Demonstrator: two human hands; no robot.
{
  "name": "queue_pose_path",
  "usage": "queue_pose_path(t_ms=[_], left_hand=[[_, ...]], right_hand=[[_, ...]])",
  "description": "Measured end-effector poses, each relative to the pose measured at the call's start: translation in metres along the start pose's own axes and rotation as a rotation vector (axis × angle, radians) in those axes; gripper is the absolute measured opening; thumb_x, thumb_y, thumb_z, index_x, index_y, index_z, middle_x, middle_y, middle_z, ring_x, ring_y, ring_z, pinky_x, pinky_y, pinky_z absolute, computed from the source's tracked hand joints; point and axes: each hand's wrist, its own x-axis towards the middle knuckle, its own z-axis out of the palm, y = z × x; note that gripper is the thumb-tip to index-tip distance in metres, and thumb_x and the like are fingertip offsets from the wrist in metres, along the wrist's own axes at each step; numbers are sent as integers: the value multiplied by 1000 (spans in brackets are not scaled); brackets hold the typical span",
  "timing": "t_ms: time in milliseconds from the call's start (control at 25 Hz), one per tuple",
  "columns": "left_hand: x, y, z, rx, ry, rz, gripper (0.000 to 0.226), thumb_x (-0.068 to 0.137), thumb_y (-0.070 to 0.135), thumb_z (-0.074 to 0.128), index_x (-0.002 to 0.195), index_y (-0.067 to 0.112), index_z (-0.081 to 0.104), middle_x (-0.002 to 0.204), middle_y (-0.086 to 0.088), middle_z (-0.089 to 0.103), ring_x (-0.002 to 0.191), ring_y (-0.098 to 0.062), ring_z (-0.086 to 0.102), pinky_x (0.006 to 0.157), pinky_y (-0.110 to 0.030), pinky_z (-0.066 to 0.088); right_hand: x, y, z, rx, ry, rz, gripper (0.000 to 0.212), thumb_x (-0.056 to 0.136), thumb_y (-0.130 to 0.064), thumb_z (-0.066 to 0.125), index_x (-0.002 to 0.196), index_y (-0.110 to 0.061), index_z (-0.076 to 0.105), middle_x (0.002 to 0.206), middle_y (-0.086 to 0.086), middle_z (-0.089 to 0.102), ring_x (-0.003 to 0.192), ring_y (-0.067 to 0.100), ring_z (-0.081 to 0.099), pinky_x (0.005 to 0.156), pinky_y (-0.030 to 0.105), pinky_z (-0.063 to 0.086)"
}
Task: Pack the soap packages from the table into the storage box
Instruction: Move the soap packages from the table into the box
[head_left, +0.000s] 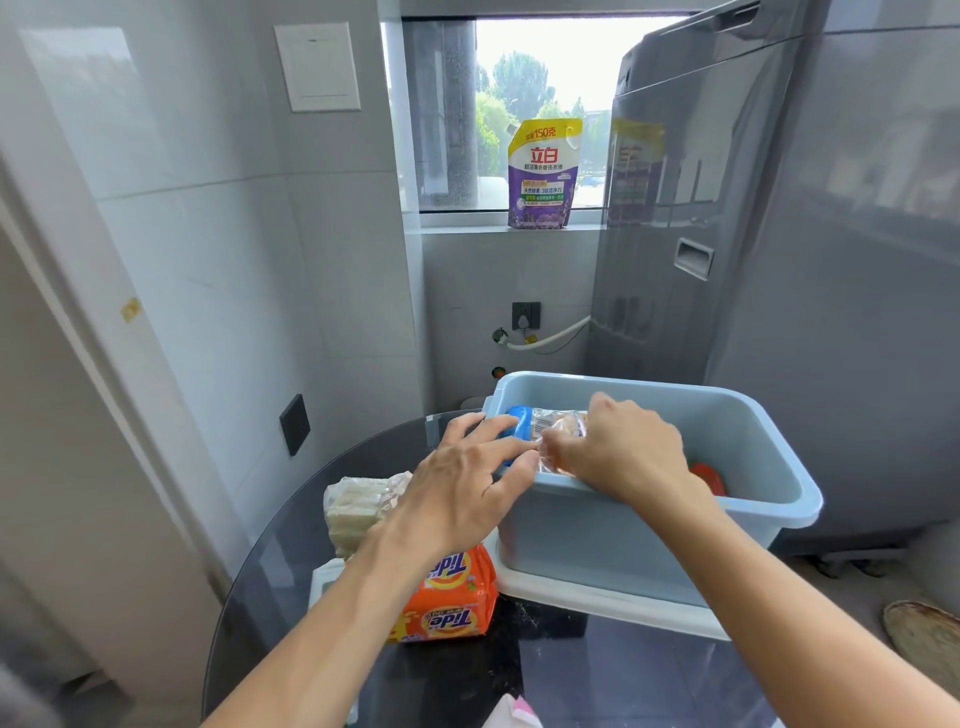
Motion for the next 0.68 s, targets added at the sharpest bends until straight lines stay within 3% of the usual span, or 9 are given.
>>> queue_pose_path(t_ms=[160, 240, 360, 440, 560, 680], left_hand=[[-14, -9, -4, -117, -44, 59, 54, 95, 61, 31, 143, 41, 45, 160, 13, 28, 145, -5, 16, 113, -31, 20], [-23, -19, -12, -90, 18, 29, 53, 97, 54, 38, 148, 37, 37, 155, 11, 38, 141, -10, 31, 111, -35, 30], [-34, -33, -38, -64, 192, -88, 33, 93, 41, 53, 124, 33, 61, 113, 9, 70, 102, -11, 65, 85, -32, 55], [-41, -42, -46, 67, 23, -133, 32, 86, 49, 58, 113, 33, 65, 105, 12, 69, 94, -11, 66, 78, -34, 57], [-51, -44, -36, 236, -407, -161, 57, 75, 59, 70, 125, 35, 58, 120, 12, 50, 102, -12, 59, 80, -35, 55], [-47, -39, -32, 273, -416, -140, 66, 66, 61, 78, 122, 31, 58, 112, 11, 46, 96, -12, 56, 75, -32, 53]], right_hand=[[-24, -2, 2, 105, 470, -206, 28, 90, -35, 56, 103, -12, 61, 93, 11, 72, 93, 36, 62, 66, 40, 44], [-39, -3, 8, 220, 572, -313, 21, 86, -22, 65, 104, -10, 66, 95, 9, 73, 95, 35, 61, 74, 41, 49], [-58, -3, 23, 294, 616, -383, 24, 80, -13, 71, 104, -12, 67, 105, 4, 73, 103, 31, 58, 84, 43, 46], [-63, -1, 34, 281, 640, -381, 21, 81, -15, 67, 103, -13, 68, 109, 3, 72, 106, 31, 57, 88, 43, 42], [-64, -2, 45, 193, 684, -392, 18, 84, -21, 57, 95, -15, 69, 107, 3, 73, 102, 32, 61, 87, 42, 40], [-63, -1, 47, 168, 691, -394, 22, 88, -27, 49, 91, -17, 69, 104, 0, 74, 96, 28, 62, 82, 39, 40]])
